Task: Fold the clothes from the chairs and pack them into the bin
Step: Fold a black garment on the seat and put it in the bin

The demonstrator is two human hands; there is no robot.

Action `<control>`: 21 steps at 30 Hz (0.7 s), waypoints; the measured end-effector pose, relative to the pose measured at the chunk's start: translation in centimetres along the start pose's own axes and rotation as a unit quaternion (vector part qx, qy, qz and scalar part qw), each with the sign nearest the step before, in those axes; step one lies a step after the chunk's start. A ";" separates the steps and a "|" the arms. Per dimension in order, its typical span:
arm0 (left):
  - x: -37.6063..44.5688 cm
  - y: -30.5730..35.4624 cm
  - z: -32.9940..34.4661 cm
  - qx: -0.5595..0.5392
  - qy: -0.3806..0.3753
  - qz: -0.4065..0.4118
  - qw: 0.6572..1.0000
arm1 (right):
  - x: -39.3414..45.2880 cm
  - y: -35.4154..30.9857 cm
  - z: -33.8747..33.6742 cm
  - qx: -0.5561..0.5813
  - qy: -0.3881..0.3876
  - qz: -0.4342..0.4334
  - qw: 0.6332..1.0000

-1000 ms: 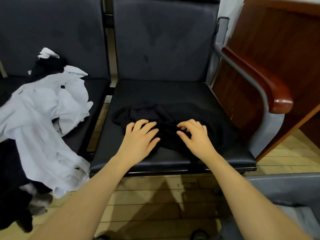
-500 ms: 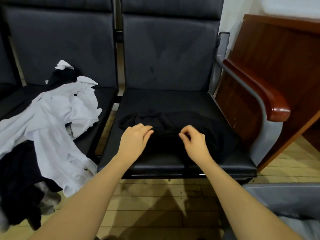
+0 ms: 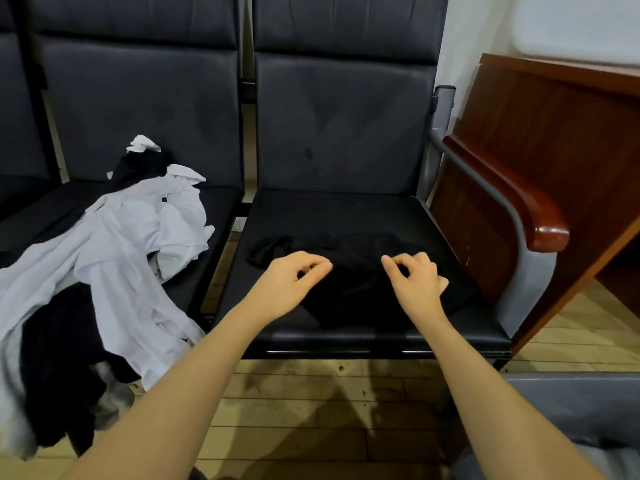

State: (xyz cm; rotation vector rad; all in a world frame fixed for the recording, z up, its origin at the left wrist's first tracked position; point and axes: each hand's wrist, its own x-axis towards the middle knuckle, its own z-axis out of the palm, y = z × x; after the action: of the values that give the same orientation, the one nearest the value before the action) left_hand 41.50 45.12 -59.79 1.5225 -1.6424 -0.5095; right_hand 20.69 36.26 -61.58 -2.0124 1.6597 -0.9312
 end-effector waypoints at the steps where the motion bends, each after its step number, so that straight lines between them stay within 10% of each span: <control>1: 0.1 -0.8 0.0 0.040 0.001 -0.006 0.999 | -0.1 0.5 0.2 -0.049 -0.017 0.004 0.999; 9: 0.3 -5.2 1.0 0.371 -0.080 -0.045 0.924 | -2.7 -0.5 4.2 -0.183 -0.152 -0.110 0.965; 21: -0.1 -5.4 2.4 0.371 -0.156 -0.027 0.915 | 1.5 2.7 4.7 -0.197 -0.265 -0.107 0.938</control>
State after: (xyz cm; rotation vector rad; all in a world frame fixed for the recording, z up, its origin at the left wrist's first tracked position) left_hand 43.04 43.67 -65.33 2.1130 -2.1990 -0.1481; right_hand 22.12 33.63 -66.32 -2.4560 1.4103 -0.0702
